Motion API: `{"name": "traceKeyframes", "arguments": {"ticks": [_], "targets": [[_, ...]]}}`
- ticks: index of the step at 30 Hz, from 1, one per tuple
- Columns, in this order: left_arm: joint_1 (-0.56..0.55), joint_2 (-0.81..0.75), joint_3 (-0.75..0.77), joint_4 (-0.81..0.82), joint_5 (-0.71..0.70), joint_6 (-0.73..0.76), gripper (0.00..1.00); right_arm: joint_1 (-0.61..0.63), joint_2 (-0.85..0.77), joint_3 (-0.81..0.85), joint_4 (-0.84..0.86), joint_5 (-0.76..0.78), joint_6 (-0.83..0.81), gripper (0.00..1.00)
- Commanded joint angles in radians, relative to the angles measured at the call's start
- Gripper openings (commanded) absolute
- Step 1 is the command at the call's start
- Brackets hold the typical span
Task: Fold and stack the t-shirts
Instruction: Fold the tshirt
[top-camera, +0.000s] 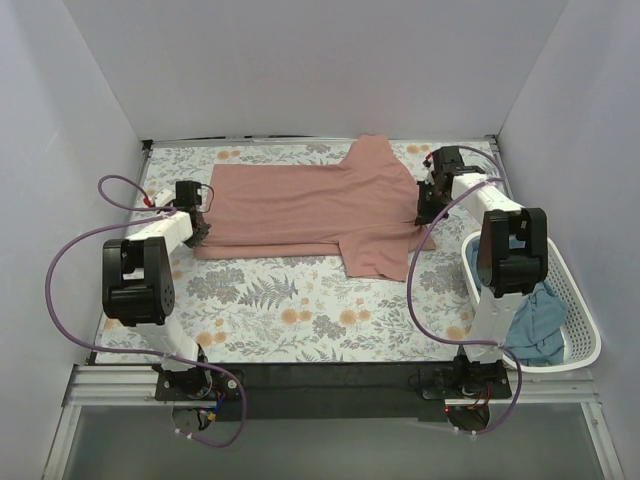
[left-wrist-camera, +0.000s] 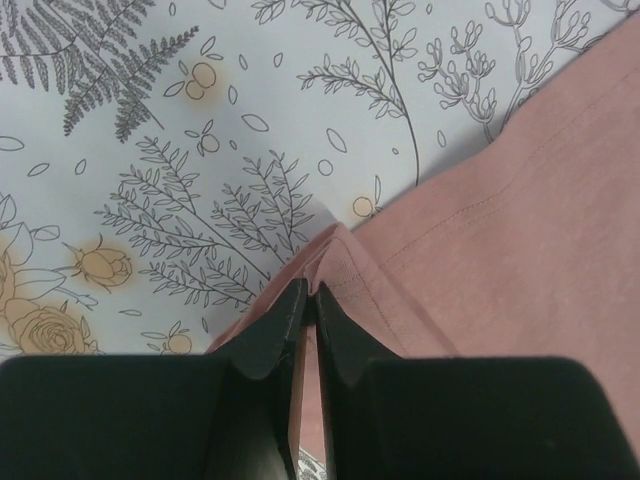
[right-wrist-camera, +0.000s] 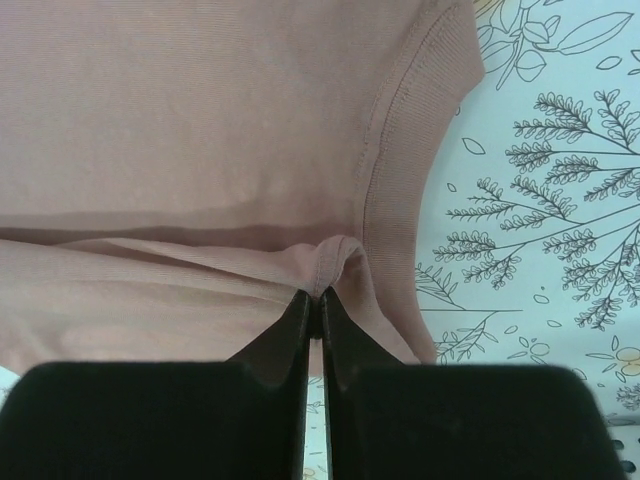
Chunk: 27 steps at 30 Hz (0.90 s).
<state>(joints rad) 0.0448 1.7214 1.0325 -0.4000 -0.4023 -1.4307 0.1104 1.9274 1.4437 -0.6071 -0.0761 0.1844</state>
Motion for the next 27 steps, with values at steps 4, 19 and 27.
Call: {"name": "traceKeyframes", "arguments": {"ticks": [4,19,27], "targets": [[0.006,-0.036,-0.006,0.093,-0.043,0.029,0.18,-0.012,0.005,0.015,0.038,0.032,-0.003,0.21],[-0.141,-0.433,-0.156,0.032,-0.015,0.119,0.79,0.205,-0.405,-0.319,0.070,0.225,0.072,0.40],[-0.249,-0.655,-0.333,0.042,-0.015,0.185,0.85,0.389,-0.459,-0.483,0.176,0.219,0.148,0.46]]}}
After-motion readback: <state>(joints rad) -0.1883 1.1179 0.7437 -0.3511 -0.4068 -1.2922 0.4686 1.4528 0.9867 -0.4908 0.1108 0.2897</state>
